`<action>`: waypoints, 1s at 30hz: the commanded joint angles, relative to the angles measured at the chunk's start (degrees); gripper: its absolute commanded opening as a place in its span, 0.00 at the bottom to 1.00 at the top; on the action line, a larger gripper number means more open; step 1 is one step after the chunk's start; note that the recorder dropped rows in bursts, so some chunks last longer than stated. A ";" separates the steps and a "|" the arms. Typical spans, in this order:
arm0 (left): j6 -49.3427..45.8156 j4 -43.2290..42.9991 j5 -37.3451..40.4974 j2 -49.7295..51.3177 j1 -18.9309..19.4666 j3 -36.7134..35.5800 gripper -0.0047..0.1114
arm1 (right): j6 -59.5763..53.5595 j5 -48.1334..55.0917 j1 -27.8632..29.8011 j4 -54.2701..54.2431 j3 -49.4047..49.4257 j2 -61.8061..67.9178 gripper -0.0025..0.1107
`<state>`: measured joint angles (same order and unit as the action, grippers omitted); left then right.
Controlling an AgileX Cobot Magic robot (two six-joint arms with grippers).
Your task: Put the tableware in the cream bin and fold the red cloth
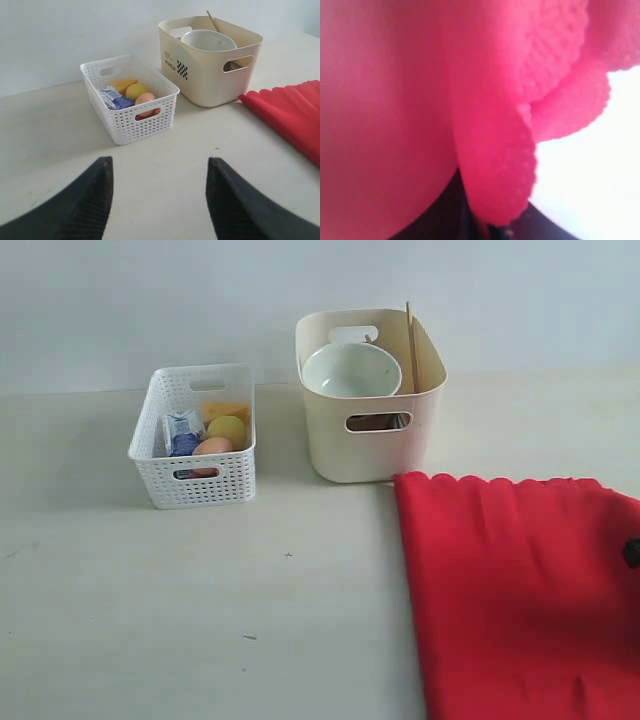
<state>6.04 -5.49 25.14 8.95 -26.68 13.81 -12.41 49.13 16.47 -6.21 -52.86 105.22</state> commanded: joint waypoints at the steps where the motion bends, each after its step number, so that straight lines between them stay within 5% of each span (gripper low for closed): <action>1: 0.41 3.30 3.04 -2.30 3.03 -0.22 0.51 | 0.48 0.42 5.21 1.19 -2.47 -0.51 0.02; 7: 0.41 4.80 5.45 -4.88 8.93 -0.46 0.51 | 0.52 0.03 12.07 0.82 -5.76 -0.31 0.02; 13: 0.30 4.80 1.05 -8.77 10.71 -4.95 0.51 | -0.44 -1.19 16.67 -3.07 -10.99 1.90 0.02; 30: 0.30 4.80 0.51 -8.95 20.24 -7.11 0.51 | -10.44 0.87 16.82 -19.52 -27.67 16.66 0.02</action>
<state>6.04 -1.10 26.63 0.30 -7.85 6.88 -21.43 50.18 33.12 -22.75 -77.56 120.30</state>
